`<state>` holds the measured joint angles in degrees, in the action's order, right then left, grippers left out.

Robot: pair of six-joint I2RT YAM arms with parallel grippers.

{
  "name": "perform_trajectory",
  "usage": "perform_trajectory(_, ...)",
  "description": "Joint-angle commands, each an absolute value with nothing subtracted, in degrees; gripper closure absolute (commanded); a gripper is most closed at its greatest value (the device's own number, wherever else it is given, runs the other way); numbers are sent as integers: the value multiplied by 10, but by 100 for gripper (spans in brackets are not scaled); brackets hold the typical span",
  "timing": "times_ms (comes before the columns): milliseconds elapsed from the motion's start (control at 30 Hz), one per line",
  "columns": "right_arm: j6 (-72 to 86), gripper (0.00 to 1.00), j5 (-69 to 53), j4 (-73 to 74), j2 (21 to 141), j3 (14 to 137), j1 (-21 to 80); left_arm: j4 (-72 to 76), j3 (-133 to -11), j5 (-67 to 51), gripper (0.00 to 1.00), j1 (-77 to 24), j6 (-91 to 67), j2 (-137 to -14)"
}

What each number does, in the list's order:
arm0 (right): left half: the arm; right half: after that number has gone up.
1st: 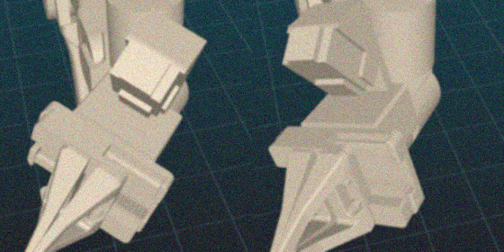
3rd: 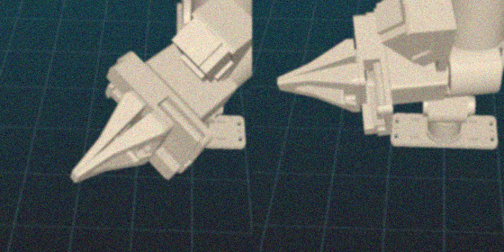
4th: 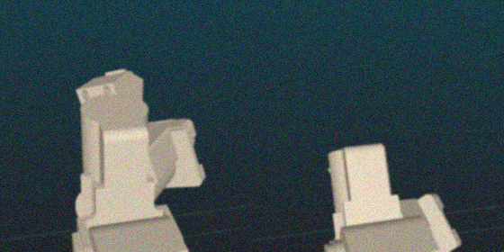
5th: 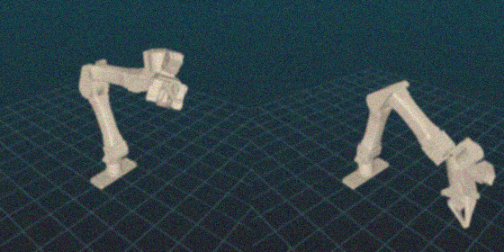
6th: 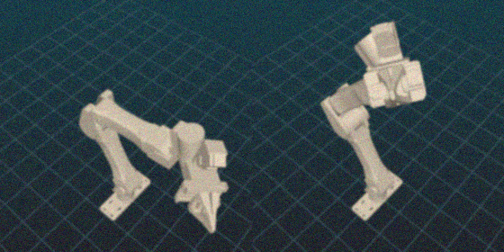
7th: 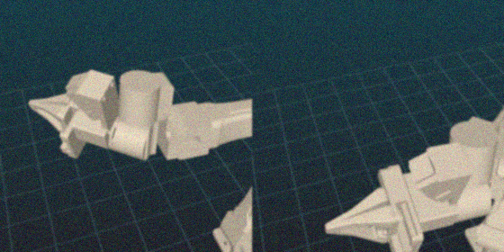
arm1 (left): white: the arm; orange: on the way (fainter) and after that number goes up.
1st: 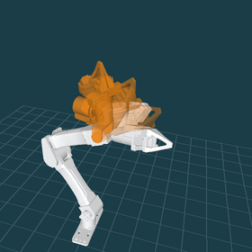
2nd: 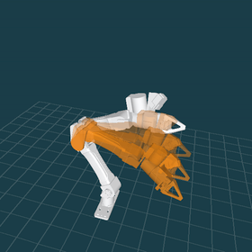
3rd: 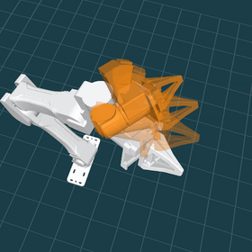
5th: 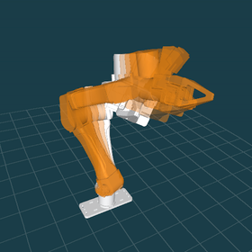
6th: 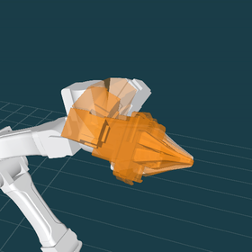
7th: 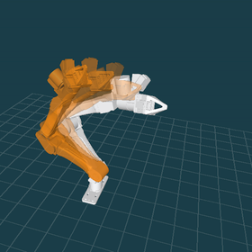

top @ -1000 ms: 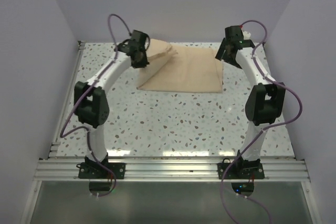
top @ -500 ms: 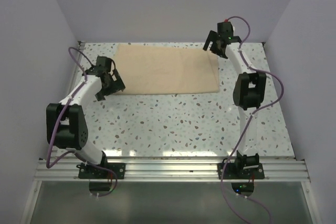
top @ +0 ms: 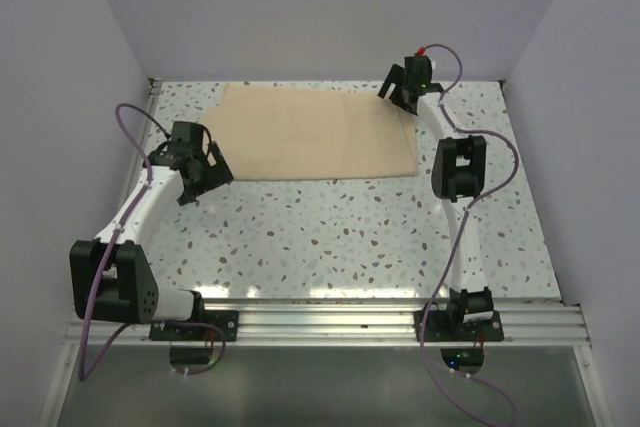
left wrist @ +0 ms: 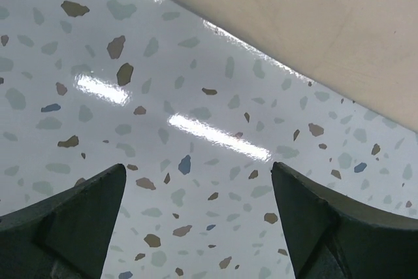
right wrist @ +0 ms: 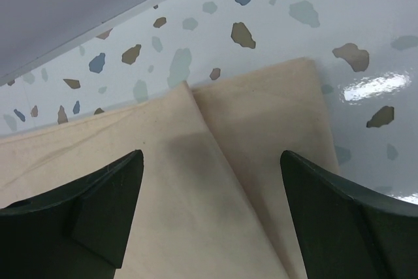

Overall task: Open and lay out the surgical kit
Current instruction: Open the surgical kit at the center of the board.

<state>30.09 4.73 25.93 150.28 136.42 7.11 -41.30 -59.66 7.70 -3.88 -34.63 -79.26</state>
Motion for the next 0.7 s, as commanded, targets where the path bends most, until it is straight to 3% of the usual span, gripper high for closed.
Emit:
perform_trajectory(0, 337, 11, 26, 182, 1519, 1398, 74, -431, -574, 83, 4, -39, -330, -765)
perform_trajectory(200, 349, 17, 28, 164, 1549, 1423, 76, -439, -564, 91, 4, -39, -325, -758)
perform_trajectory(667, 344, 50, 19, 139, 1556, 1420, 92, -432, -567, 92, 5, -39, -313, -768)
